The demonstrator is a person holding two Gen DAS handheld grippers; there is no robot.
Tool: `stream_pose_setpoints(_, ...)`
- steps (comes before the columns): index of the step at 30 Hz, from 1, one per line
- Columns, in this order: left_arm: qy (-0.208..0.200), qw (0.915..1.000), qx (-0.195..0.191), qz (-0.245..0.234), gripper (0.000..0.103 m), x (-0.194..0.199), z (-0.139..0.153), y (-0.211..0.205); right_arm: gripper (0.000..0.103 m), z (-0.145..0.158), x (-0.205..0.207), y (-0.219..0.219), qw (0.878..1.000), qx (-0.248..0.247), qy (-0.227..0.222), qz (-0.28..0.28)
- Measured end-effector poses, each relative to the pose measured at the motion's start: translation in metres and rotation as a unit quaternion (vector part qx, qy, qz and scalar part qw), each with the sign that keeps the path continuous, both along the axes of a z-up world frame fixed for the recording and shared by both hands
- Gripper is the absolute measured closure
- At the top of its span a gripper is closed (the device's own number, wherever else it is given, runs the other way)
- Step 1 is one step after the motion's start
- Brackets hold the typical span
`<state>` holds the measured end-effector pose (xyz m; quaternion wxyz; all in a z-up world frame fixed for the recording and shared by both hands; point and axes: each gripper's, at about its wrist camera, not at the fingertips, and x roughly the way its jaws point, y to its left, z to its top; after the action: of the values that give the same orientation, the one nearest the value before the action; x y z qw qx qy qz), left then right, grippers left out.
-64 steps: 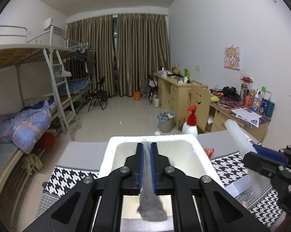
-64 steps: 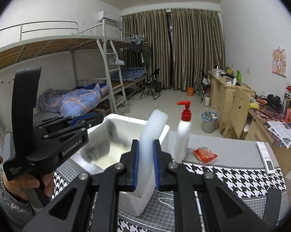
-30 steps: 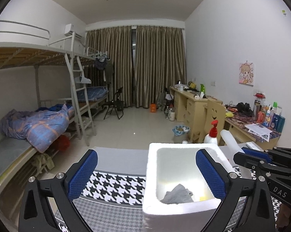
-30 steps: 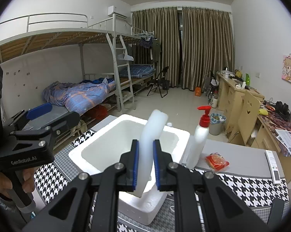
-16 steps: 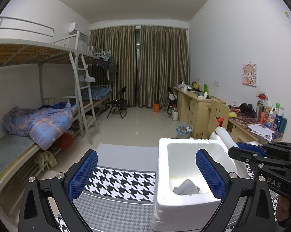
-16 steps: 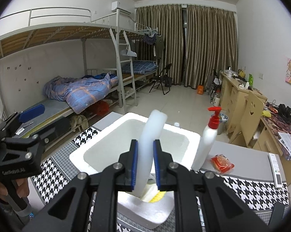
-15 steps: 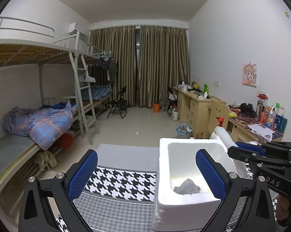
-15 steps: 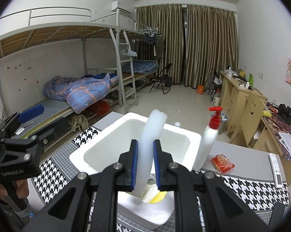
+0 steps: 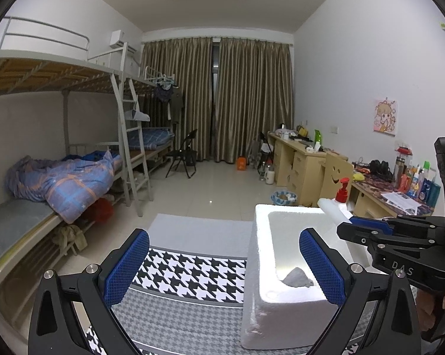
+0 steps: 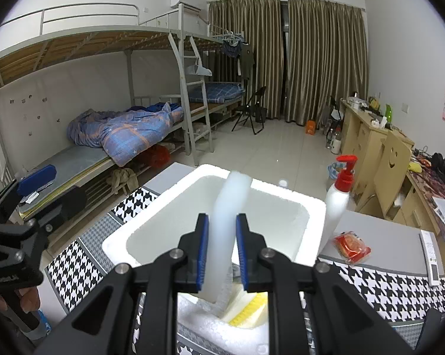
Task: Organize soft objects
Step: 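Lower the white foam tube into the foam box and open the right gripper, then move both open grippers away from the box back over the table items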
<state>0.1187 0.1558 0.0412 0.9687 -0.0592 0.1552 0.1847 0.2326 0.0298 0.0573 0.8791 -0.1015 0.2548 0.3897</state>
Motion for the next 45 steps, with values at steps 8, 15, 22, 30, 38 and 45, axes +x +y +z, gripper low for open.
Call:
stream_pose_setpoints(8,-0.001,1.0,-0.004,0.003,0.001,-0.003,-0.001,0.004,0.048,-0.002,-0.002,0.0,1.0,0.003,0.008,0.002)
stream_pose_setpoints(15,0.001,1.0,-0.003,-0.002,0.001,-0.004,-0.002,0.003,0.045,0.004,-0.01,-0.007,1.0,0.005,-0.001,-0.001)
stream_pose_setpoints(22,-0.002,0.9999,0.0,-0.013,0.001,-0.006,0.003,-0.006,0.018,0.014,-0.017,-0.024,0.999,0.021,-0.016,-0.019)
stream_pose_setpoints(30,-0.005,0.9997,0.007,-0.023,0.001,-0.007,0.009,-0.02,0.008,0.017,-0.025,-0.031,0.999,0.025,-0.027,-0.027)
stream_pose_setpoints(38,-0.008,0.9996,0.011,-0.026,0.001,-0.009,0.015,-0.03,0.008,0.022,-0.034,-0.044,0.998,0.036,-0.039,-0.03)
stream_pose_setpoints(45,-0.01,0.9991,0.014,-0.039,0.001,-0.013,0.02,-0.044,0.008,0.025,-0.04,-0.064,0.997,0.044,-0.043,-0.043)
